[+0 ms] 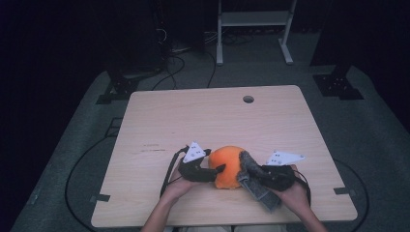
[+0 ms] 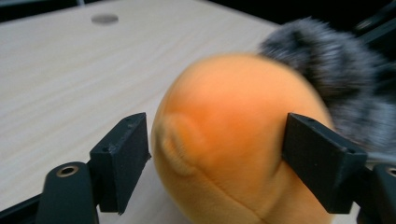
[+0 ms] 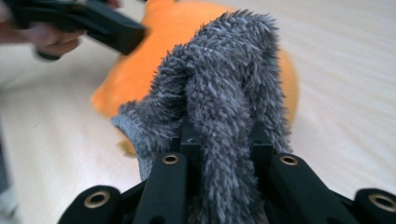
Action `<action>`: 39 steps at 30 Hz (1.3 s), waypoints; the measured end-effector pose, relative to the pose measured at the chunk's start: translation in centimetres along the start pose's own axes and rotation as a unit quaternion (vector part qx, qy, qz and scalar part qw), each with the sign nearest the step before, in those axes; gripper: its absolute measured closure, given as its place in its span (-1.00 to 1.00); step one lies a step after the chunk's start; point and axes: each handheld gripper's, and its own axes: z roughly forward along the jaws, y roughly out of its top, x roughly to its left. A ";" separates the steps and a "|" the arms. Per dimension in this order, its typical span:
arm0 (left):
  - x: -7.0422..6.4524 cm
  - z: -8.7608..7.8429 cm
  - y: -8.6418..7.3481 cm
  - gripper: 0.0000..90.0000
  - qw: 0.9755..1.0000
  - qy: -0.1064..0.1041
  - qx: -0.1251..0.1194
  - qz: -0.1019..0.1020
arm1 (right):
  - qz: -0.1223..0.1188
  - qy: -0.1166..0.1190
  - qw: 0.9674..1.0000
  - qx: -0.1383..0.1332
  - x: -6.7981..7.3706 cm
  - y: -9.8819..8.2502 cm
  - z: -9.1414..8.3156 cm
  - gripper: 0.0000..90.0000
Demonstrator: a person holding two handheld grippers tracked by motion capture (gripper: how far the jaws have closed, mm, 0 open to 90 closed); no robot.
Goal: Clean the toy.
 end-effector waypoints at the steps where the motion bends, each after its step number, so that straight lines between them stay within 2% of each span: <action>1: -0.3 0.2 -0.2 -0.35 1.000 -0.005 -0.004 0.006 | -0.004 0.012 1.000 0.011 -0.1 -0.2 -0.3 0.65; 2: -0.3 0.2 -0.2 -0.31 1.000 -0.005 -0.004 0.006 | -0.004 0.012 1.000 0.011 -0.1 -0.2 -0.3 0.65; 3: -0.6 0.2 -0.2 -0.31 1.000 0.003 0.001 0.019 | -0.002 0.010 1.000 0.008 -0.2 -0.2 -0.6 0.65; 6: -1.3 0.2 -0.1 -0.21 0.999 -0.008 0.005 0.050 | 0.021 0.007 0.999 -0.040 -1.1 0.9 -1.4 0.65; 7: -1.7 0.2 0.0 -0.20 0.998 -0.010 0.009 0.067 | 0.030 0.014 0.998 -0.047 -1.6 1.5 -1.2 0.65; 8: -1.7 0.2 0.0 -0.20 0.998 -0.010 0.009 0.067 | 0.030 0.014 0.998 -0.047 -1.6 1.5 -1.2 0.65; 9: -1.7 0.2 0.0 -0.21 0.997 -0.012 0.008 0.070 | 0.038 0.024 0.999 -0.030 -2.1 1.3 -0.3 0.65; 10: -1.7 0.1 0.1 -0.23 0.997 -0.022 0.006 0.071 | 0.043 0.030 0.998 -0.028 -2.1 1.0 -0.1 0.65; 11: -1.7 0.1 0.1 -0.31 0.997 -0.022 0.006 0.071 | 0.045 0.034 0.998 -0.028 -2.1 0.7 -0.1 0.65; 12: -1.5 0.0 0.2 -0.31 0.998 -0.032 0.002 0.061 | 0.045 0.034 0.998 -0.028 -2.1 0.7 -0.1 0.65; 13: -1.2 0.1 0.6 -0.57 0.999 -0.048 0.005 0.015 | 0.045 0.035 0.998 -0.023 -1.8 0.3 -0.4 0.65; 14: -1.2 0.1 0.6 -0.66 0.999 -0.048 0.005 0.015 | 0.045 0.035 0.998 -0.023 -1.8 0.3 -0.4 0.65; 15: -1.2 0.6 0.8 -0.76 0.999 -0.047 0.025 -0.005 | 0.033 0.037 0.999 -0.017 -1.1 0.0 -0.8 0.65; 16: -1.2 0.6 0.8 -0.80 0.999 -0.047 0.025 -0.005 | 0.033 0.037 0.999 -0.017 -1.1 0.0 -0.8 0.65; 17: -1.5 1.2 0.6 -0.79 0.998 -0.053 0.035 -0.015 | 0.020 0.031 0.999 -0.012 -0.6 -0.1 -0.8 0.65; 18: -1.5 1.2 0.6 -0.70 0.998 -0.053 0.035 -0.015 | 0.020 0.031 0.999 -0.012 -0.6 -0.1 -0.8 0.65; 19: -1.6 1.1 0.4 -0.70 0.998 -0.057 0.028 -0.012 | 0.018 0.029 0.999 -0.009 -0.6 0.0 -0.9 0.65; 20: -1.7 1.1 0.4 -0.53 0.998 -0.053 0.021 -0.003 | 0.022 0.028 0.999 -0.008 -0.7 0.0 -1.0 0.65; 21: -2.0 0.8 0.4 -0.28 0.999 -0.046 0.014 0.018 | 0.030 0.030 0.999 -0.018 -1.2 0.0 -1.4 0.65; 22: -2.2 0.7 0.5 -0.28 0.999 -0.045 0.004 0.029 | 0.030 0.030 0.999 -0.018 -1.2 0.0 -1.4 0.65; 23: -2.5 0.4 0.8 -0.22 0.997 -0.043 -0.011 0.056 | 0.029 0.025 0.999 -0.025 -1.3 0.1 -1.7 0.65; 24: -2.9 0.2 1.0 -0.17 0.995 -0.041 -0.019 0.087 | 0.027 0.022 0.998 -0.044 -1.4 0.5 -2.4 0.65; 25: -3.6 0.1 1.3 -0.16 0.989 -0.037 -0.023 0.138 | 0.025 0.030 0.996 -0.080 -1.4 1.2 -3.2 0.65; 26: -3.6 0.1 1.3 -0.16 0.989 -0.037 -0.023 0.138 | 0.025 0.030 0.996 -0.080 -1.4 1.2 -3.2 0.65; 27: -4.1 0.4 1.2 -0.16 0.984 -0.047 -0.025 0.168 | 0.019 0.030 0.995 -0.097 -1.5 1.9 -3.5 0.65; 28: -4.1 0.4 1.2 -0.17 0.984 -0.047 -0.025 0.168 | 0.019 0.030 0.995 -0.097 -1.5 1.9 -3.5 0.65; 29: -4.3 0.4 1.1 -0.17 0.982 -0.053 -0.022 0.183 | 0.021 0.035 0.995 -0.095 -1.5 2.1 -3.3 0.65; 30: -4.2 0.4 1.0 -0.22 0.982 -0.057 -0.018 0.179 | 0.018 0.033 0.996 -0.081 -1.5 2.0 -2.7 0.65; 31: -3.8 0.4 1.0 -0.31 0.985 -0.071 -0.010 0.158 | 0.019 0.036 0.996 -0.075 -1.5 1.9 -2.4 0.65; 32: -3.1 0.4 1.1 -0.60 0.991 -0.083 -0.007 0.107 | 0.030 0.055 0.996 -0.070 -1.4 1.4 -1.7 0.65; 33: -3.1 0.4 1.1 -0.65 0.991 -0.083 -0.007 0.107 | 0.027 0.056 0.996 -0.068 -1.2 1.3 -1.6 0.65; 34: -2.8 0.4 1.1 -0.65 0.993 -0.087 -0.007 0.075 | 0.027 0.056 0.996 -0.068 -1.2 1.3 -1.6 0.65; 35: -2.7 0.4 1.0 -0.61 0.994 -0.086 0.000 0.069 | 0.013 0.056 0.996 -0.062 -0.6 1.3 -1.6 0.65; 36: -2.7 0.4 1.0 -0.48 0.994 -0.086 0.000 0.069 | 0.013 0.056 0.996 -0.062 -0.6 1.3 -1.6 0.65; 38: -3.0 0.3 0.8 -0.41 0.993 -0.087 -0.006 0.084 | 0.010 0.057 0.997 -0.056 -0.7 1.1 -1.9 0.65; 39: -3.1 0.2 0.7 -0.31 0.992 -0.081 -0.003 0.101 | 0.022 0.061 0.997 -0.050 -1.6 0.5 -2.1 0.65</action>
